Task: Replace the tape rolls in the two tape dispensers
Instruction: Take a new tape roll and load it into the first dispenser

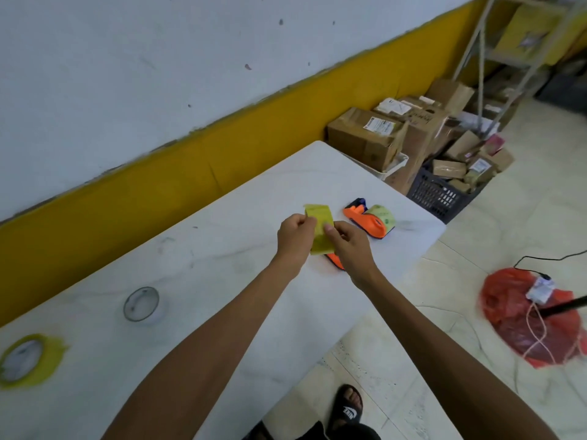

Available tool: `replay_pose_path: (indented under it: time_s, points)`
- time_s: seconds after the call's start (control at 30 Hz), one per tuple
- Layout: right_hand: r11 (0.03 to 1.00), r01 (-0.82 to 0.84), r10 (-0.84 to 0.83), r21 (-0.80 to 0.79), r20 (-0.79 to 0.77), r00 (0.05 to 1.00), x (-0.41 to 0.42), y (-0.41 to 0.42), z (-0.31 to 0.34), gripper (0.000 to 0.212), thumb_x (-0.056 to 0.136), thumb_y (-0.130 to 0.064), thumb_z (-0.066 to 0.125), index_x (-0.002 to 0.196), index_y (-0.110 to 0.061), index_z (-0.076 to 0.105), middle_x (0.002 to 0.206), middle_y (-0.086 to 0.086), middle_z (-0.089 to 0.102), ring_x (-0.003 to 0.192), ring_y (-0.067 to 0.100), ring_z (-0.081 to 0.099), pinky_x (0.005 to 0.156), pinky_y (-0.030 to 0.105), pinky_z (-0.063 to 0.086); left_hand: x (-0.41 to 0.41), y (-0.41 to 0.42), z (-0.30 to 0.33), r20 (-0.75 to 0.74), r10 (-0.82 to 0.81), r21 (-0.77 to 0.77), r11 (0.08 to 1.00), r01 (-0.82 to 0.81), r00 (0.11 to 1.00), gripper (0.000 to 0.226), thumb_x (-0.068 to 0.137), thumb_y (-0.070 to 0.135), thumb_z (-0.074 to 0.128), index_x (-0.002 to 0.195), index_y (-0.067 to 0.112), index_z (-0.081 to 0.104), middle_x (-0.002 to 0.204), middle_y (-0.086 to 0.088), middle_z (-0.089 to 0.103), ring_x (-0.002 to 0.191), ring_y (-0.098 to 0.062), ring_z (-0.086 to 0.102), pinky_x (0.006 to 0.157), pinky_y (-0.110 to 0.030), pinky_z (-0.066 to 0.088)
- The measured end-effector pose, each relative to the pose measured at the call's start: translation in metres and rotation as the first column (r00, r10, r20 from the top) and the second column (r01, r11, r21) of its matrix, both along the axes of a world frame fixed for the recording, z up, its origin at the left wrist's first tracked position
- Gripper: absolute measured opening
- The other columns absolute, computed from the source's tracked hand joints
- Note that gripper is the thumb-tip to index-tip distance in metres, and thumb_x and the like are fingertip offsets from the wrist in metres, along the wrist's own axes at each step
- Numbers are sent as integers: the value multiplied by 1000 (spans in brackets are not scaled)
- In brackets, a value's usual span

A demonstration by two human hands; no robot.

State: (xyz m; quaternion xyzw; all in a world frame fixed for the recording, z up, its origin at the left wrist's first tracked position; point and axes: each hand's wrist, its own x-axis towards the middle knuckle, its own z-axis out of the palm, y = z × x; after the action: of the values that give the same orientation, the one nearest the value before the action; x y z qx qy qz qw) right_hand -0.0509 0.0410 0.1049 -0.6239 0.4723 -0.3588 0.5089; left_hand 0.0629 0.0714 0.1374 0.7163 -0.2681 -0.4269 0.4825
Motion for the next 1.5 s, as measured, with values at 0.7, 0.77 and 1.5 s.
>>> replay_pose_path:
  time_s: [0.7,0.77,1.5]
  points:
    - [989,28,-13,143,-103,995,-96,-104,-35,18,93,-30,58,93,-23,74,71,-15,64,72,9,56,72,33,47,-93,-103,-47,-192,46,124,992,-22,980,11,90,17,52,85,13,61,86,-9,64,83,-26,60,88,-52,57]
    - [986,19,2,163,-131,991,-92,-117,-35,17,94,-29,57,85,-31,72,60,-21,62,64,1,54,67,23,43,-89,-117,-58,-227,55,139,990,-24,972,11,90,16,52,85,15,61,90,-11,66,87,-29,63,88,-53,57]
    - [921,-221,307,321,-248,919,-80,-182,-101,19,89,-31,63,80,-18,73,73,-1,65,73,16,57,70,43,52,-80,-151,-137,-276,330,362,906,-220,903,14,72,28,50,73,16,58,78,-9,56,74,-25,53,70,-42,50]
